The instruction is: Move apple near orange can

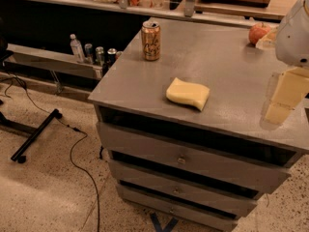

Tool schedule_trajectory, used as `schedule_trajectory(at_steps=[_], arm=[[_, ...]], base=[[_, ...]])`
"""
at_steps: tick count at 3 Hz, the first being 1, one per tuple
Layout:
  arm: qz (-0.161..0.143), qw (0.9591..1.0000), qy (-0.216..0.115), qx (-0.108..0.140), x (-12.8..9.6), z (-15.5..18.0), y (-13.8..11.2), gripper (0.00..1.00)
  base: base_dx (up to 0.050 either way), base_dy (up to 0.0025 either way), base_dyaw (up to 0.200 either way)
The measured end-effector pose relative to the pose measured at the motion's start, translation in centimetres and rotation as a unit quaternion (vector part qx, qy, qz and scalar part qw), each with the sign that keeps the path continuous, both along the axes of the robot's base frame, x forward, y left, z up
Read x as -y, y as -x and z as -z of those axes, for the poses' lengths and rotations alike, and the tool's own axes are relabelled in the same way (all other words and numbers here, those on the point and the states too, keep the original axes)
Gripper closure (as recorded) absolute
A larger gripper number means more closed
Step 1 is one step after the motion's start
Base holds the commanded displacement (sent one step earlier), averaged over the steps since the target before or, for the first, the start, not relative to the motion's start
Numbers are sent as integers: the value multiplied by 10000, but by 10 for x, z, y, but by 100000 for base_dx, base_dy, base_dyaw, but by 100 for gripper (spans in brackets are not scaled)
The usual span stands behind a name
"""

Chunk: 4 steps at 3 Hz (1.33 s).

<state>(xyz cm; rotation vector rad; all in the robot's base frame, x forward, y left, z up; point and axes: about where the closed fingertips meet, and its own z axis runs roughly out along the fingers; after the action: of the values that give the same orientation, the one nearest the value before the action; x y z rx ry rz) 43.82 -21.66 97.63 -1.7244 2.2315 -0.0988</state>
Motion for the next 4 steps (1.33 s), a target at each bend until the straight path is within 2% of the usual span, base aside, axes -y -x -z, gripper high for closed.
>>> schedule_trajectory(at_steps=[2, 3, 4], arm=[[0, 10000, 0, 3, 0, 0, 0, 0], [0, 10000, 0, 3, 0, 0, 0, 0], [0, 10000, -1, 3, 0, 0, 0, 0]], base=[[3, -5, -9496], [2020, -56, -5963], [0, 0, 0]])
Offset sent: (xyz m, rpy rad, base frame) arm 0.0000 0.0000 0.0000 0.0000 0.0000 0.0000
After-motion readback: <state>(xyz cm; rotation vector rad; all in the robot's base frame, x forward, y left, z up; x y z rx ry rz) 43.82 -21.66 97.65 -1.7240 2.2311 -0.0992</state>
